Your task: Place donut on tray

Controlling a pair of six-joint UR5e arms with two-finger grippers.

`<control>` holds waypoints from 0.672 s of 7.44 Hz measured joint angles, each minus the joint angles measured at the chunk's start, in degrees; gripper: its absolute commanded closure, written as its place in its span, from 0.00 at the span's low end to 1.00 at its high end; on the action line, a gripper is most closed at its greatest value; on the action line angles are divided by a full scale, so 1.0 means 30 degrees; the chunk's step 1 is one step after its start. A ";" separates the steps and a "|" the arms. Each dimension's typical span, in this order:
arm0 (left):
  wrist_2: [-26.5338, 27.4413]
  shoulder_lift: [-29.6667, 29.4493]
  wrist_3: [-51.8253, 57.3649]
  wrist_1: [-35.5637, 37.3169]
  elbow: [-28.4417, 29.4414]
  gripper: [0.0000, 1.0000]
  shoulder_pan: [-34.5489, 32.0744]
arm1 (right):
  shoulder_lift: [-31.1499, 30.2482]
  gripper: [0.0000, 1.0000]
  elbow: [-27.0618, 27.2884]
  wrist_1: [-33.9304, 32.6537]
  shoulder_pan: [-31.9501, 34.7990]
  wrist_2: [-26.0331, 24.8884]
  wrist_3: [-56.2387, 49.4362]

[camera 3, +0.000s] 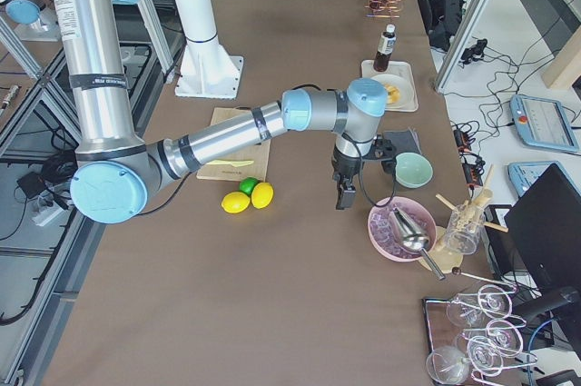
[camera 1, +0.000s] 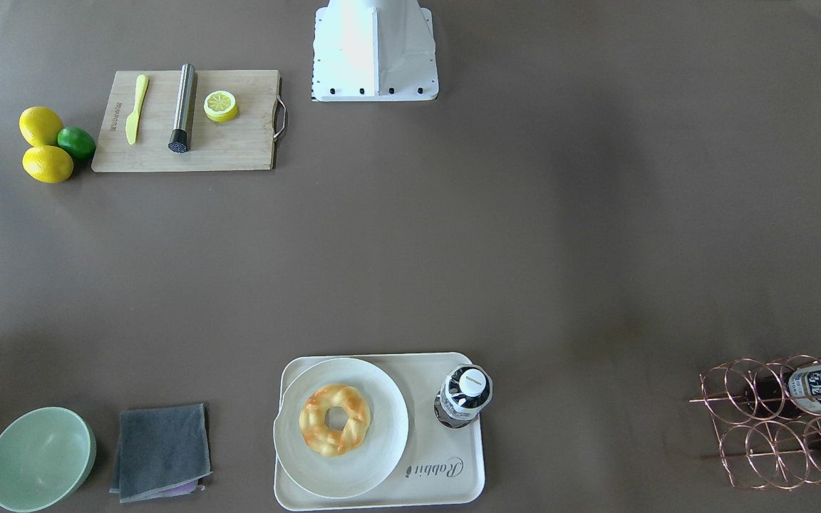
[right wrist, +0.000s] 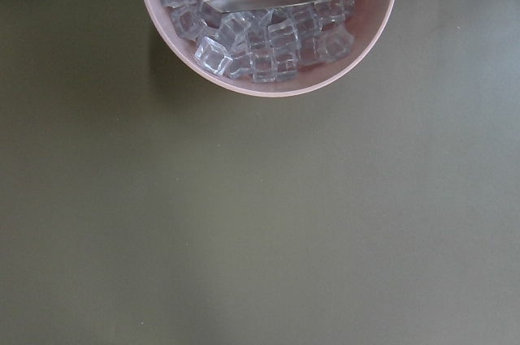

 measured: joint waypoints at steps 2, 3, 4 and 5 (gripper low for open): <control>-0.0001 -0.0022 0.0001 -0.0001 0.0000 0.02 0.0000 | -0.1569 0.00 -0.1155 0.2153 0.1328 0.2103 -0.1260; -0.0001 -0.0015 0.0013 0.0000 -0.0002 0.02 0.0001 | -0.1977 0.00 -0.2281 0.3895 0.1797 0.2868 -0.1482; -0.0001 0.0010 0.0022 0.0000 -0.0014 0.02 0.0000 | -0.2137 0.00 -0.3281 0.5181 0.2130 0.3333 -0.1596; -0.0012 0.0050 0.0028 -0.0001 -0.0037 0.02 0.0001 | -0.2201 0.00 -0.3770 0.5773 0.2312 0.3651 -0.1627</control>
